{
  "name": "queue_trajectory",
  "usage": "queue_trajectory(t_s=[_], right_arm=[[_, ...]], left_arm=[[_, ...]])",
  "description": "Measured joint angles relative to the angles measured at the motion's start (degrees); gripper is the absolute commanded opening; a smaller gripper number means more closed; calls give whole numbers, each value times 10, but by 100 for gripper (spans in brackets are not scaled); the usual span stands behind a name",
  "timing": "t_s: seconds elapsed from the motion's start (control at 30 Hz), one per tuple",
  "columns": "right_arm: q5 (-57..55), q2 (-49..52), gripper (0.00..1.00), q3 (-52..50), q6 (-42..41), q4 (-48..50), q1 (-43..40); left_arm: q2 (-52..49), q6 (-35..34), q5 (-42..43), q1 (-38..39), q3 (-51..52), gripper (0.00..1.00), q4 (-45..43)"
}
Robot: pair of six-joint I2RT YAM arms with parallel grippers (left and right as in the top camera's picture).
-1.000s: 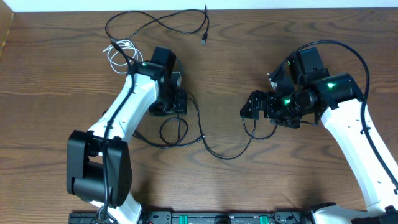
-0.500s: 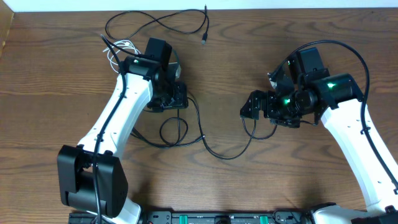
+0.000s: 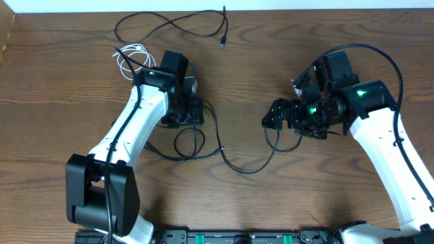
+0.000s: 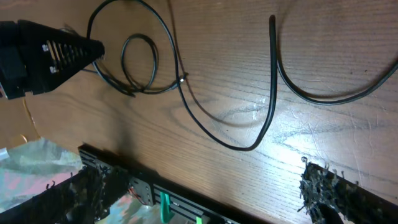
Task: Untangle cables
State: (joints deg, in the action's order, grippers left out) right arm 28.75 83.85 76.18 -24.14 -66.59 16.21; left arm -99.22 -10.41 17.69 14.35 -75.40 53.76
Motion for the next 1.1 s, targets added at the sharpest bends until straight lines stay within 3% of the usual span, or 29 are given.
queue_trajectory(t_s=[0.3, 0.43, 0.77, 1.1], right_arm=[[0, 0, 99, 0, 0, 1, 0], [0, 0, 99, 0, 0, 1, 0], [0, 0, 99, 0, 0, 2, 0], [0, 0, 99, 0, 0, 0, 0]], left_arm=[[-7, 0, 0, 2, 10, 43, -4], [-11, -2, 0, 4, 11, 29, -12], [-11, -1, 0, 4, 11, 8, -13], [-4, 0, 1, 4, -26, 8, 33]])
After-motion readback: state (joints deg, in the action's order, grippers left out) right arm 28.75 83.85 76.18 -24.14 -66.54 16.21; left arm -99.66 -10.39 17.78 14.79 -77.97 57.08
